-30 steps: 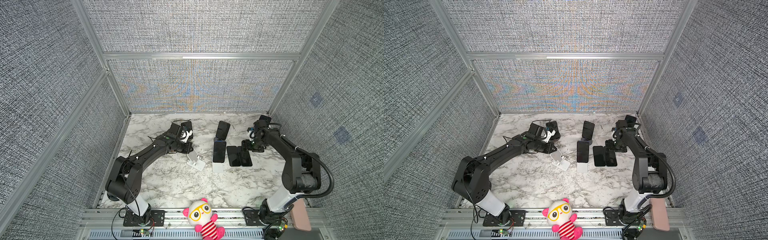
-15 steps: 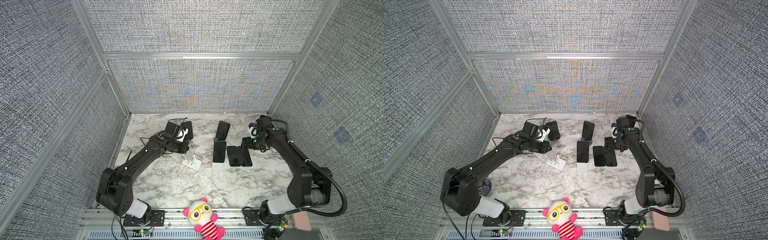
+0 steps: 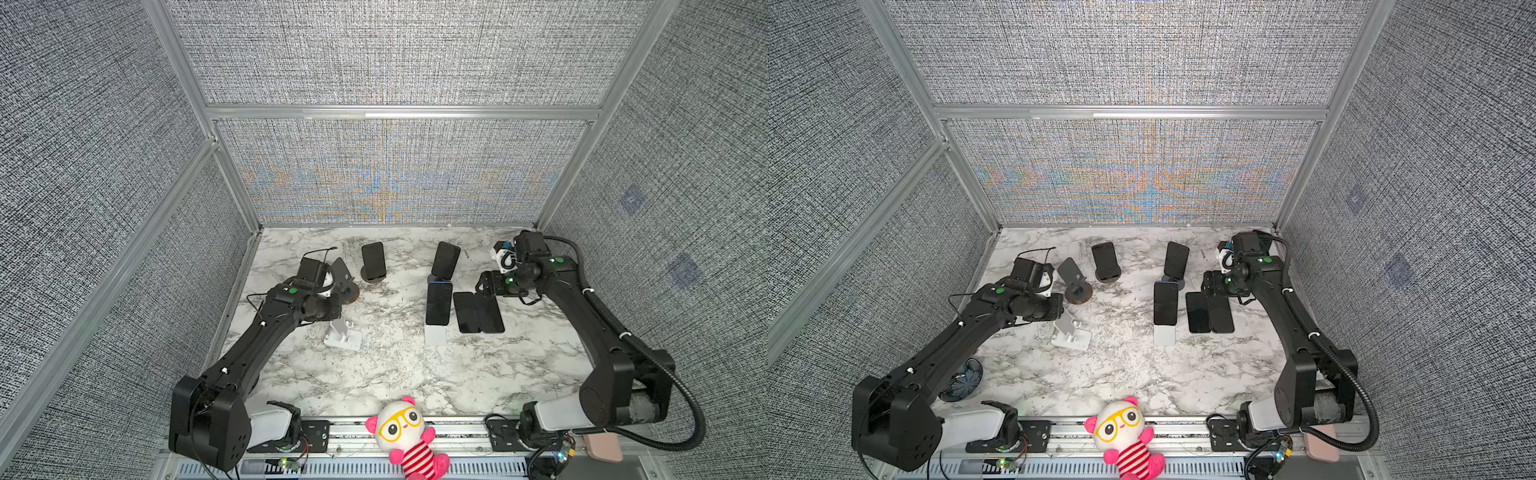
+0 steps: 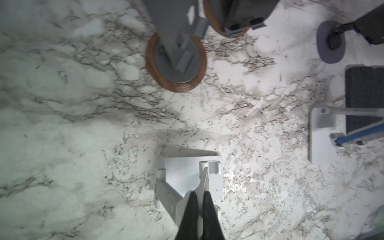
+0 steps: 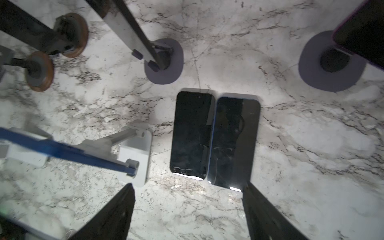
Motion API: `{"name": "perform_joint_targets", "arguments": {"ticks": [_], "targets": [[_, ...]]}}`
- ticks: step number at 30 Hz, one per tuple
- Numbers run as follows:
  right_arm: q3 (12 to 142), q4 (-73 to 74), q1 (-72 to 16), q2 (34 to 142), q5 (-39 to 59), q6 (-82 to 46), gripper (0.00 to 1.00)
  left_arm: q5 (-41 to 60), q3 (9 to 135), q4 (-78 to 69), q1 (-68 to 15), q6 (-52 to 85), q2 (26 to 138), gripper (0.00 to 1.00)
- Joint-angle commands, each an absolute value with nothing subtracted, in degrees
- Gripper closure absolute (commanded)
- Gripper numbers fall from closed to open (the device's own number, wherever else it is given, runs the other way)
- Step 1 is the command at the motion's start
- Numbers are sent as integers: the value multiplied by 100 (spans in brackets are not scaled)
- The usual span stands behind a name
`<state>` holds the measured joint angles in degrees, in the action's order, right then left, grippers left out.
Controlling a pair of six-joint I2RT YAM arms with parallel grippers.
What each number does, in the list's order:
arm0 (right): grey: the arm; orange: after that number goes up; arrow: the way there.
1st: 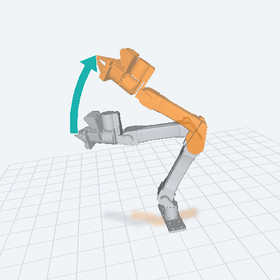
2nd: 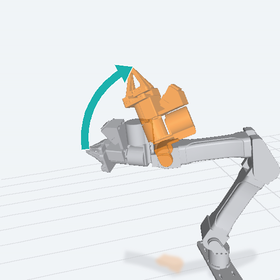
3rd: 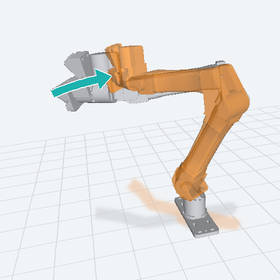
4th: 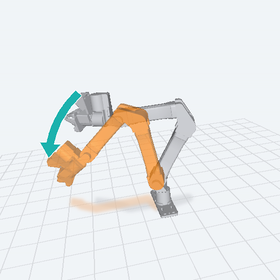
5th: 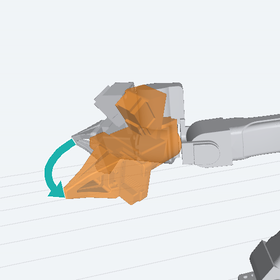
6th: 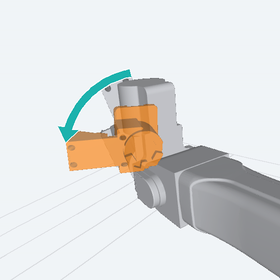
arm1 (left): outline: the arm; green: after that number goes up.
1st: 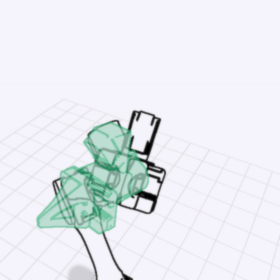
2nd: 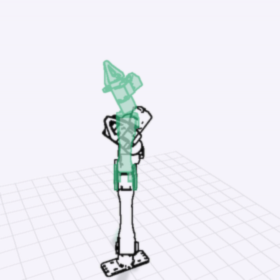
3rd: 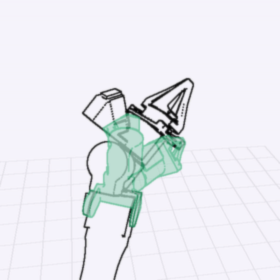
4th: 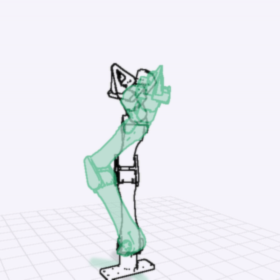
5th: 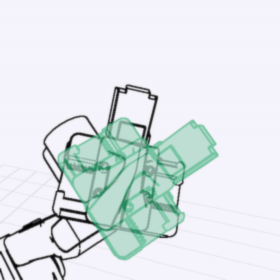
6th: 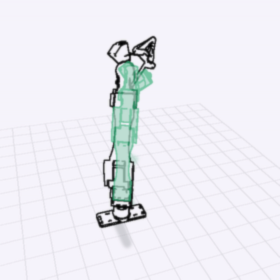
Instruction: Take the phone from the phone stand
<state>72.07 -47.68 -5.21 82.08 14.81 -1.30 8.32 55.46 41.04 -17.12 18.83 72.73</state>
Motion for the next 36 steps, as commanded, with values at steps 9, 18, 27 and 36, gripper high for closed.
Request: {"name": "perform_joint_targets", "arguments": {"ticks": [9, 18, 27, 36], "targets": [[7347, -5221, -619, 7730, 2722, 231, 20, 791, 5483, 3219, -1328, 1723, 7542, 100], [7264, -5435, -1636, 7502, 1244, -133, 19, 893, 5612, 3199, -1293, 1633, 7801, 82], [7289, -5085, -1480, 7500, 1123, -458, 20, 866, 6027, 3895, -1292, 1192, 7385, 34], [7090, -4918, -856, 7380, 1969, -306, 20, 2839, 6656, 3179, -1763, 303, 7154, 38]]}}
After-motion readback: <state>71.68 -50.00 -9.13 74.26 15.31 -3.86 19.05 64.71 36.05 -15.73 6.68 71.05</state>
